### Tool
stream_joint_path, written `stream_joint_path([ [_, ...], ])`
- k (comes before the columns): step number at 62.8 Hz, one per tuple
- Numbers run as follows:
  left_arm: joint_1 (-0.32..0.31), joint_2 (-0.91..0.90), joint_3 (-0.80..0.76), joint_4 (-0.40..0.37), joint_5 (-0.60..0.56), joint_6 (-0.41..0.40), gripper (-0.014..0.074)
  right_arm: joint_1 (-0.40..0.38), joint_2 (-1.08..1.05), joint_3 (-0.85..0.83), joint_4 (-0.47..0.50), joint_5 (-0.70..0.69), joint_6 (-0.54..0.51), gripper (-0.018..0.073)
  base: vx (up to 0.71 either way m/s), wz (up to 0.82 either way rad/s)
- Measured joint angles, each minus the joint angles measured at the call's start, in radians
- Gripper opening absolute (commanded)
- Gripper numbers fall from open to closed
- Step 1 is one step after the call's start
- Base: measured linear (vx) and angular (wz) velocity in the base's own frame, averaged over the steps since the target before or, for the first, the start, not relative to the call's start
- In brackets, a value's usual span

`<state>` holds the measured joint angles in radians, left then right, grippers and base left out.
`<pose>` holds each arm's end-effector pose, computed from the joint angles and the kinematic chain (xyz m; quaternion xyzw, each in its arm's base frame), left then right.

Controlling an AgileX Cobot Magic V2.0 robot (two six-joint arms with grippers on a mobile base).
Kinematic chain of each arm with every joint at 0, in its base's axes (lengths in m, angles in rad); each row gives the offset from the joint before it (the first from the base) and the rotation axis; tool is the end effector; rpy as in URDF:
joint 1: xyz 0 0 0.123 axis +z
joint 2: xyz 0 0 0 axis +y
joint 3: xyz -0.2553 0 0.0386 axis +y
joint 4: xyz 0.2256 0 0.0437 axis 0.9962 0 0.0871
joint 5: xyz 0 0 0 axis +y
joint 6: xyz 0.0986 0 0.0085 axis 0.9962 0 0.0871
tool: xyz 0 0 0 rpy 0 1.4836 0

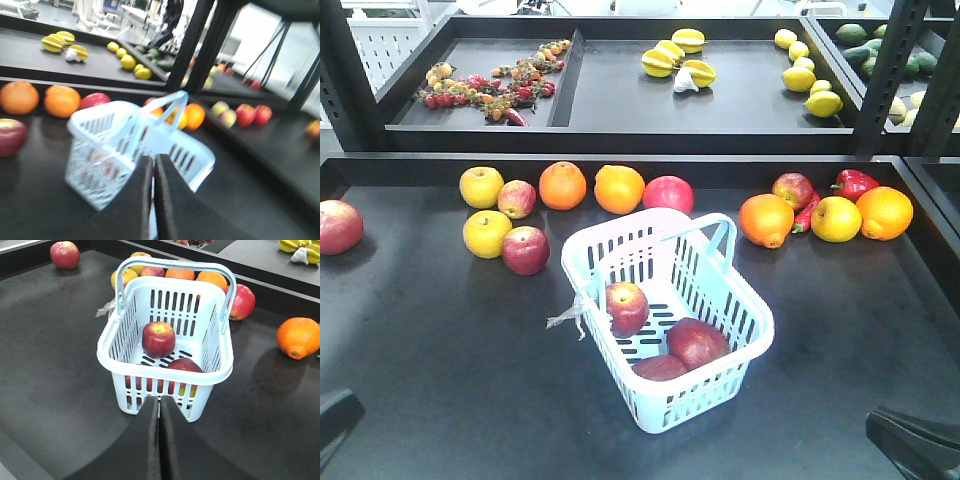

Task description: Pick three apples into basket with both arms

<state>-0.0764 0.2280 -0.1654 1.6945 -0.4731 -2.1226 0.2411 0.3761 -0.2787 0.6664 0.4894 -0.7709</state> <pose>0.0726 -0.0503 0.2444 0.0415 0.7179 -0.3259 0.6137 0.0829 0.0501 0.2367 -0.2454 0.7931 0.1435 0.5387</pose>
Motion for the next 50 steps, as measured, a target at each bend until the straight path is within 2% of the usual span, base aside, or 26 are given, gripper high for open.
stream_joint_path([
  [9,0.000,0.000,0.007,-0.226,0.007,-0.012,-0.0008,0.000,0.000,0.000,0.000,0.000,0.000,-0.0004,0.00,0.00],
  [15,0.000,0.000,0.033,-0.307,0.029,-0.010,-0.0008,0.000,0.000,0.000,0.001,0.000,0.000,-0.0004,0.00,0.00],
  [18,0.000,0.000,0.056,-0.362,0.042,0.012,-0.0008,0.000,0.000,0.000,0.001,0.000,0.000,-0.0004,0.00,0.00],
  [22,0.000,0.000,0.089,-0.445,0.055,0.107,-0.0008,0.000,0.000,0.000,0.001,0.000,0.000,-0.0004,0.00,0.00],
  [25,0.000,0.000,0.118,-0.533,0.061,0.217,-0.0008,0.000,0.000,0.000,0.001,0.000,0.000,-0.0004,0.00,0.00],
  [29,0.000,0.000,0.150,-0.682,0.069,0.405,-0.0008,0.000,0.000,0.000,0.001,0.000,0.000,-0.0004,0.00,0.00],
  [36,0.000,0.000,0.186,-1.039,0.131,0.826,-0.0008,0.000,0.000,0.000,0.001,0.000,0.000,-0.0004,0.00,0.00],
  [40,0.000,0.000,0.188,-1.269,0.208,1.047,-0.0008,0.000,0.000,0.000,0.001,0.000,0.000,-0.0004,0.00,0.00],
  [43,0.000,-0.001,0.189,-1.421,0.284,1.181,-0.0008,0.000,0.000,0.000,0.001,0.000,0.000,-0.0004,0.00,0.00],
  [46,0.000,-0.004,0.189,-1.546,0.368,1.308,-0.0008,0.000,0.000,0.000,0.001,0.000,0.000,-0.0004,0.00,0.00],
  [50,0.000,-0.015,0.189,-1.656,0.480,1.463,-0.0008,0.000,0.000,0.000,0.002,0.000,0.000,-0.0004,0.00,0.00],
])
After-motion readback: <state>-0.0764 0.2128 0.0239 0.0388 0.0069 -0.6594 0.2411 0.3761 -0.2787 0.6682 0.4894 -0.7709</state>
